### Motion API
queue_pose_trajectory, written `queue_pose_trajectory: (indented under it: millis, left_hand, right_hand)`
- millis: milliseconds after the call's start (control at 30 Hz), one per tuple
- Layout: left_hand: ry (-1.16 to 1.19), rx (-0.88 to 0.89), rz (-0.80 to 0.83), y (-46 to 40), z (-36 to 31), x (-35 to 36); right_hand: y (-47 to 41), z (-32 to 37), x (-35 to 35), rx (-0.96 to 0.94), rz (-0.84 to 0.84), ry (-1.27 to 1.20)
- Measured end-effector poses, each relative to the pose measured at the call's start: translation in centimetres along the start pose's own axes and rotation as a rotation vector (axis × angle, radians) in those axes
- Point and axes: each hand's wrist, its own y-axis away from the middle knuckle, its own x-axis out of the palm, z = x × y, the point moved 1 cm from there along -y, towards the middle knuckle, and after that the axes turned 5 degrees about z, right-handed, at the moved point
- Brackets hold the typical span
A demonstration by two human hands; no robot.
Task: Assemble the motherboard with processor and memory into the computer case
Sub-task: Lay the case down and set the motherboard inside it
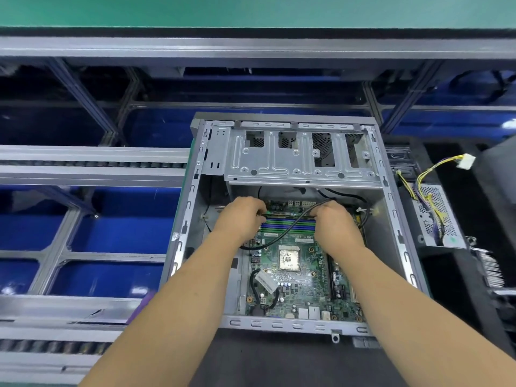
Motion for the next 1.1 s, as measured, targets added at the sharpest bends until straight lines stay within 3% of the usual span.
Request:
queue_pose_trajectory:
  millis: [233,833,933,1100]
  left_hand:
    - [-0.04,0.03,-0.044,0.0,-0.4,0.2]
    - [0.095,-0.053,0.016,-0.7,0.3,0.4]
    - [0.182,-0.141,0.037,-1.0,0.4,0.1]
    - [0.263,-0.336,-0.059,-1.5,1.8,-0.6]
  right_hand:
    - [0.0,0.1,0.0,0.071,-0.017,-0.027]
    - [-0.2,-0.3,0.4,0.034,-0.04,-0.074]
    - [-0.4,-0.3,0.2,0.055,-0.024,-0.115]
    - [-0.2,-0.3,-0.1,0.046,-0.055,-0.152]
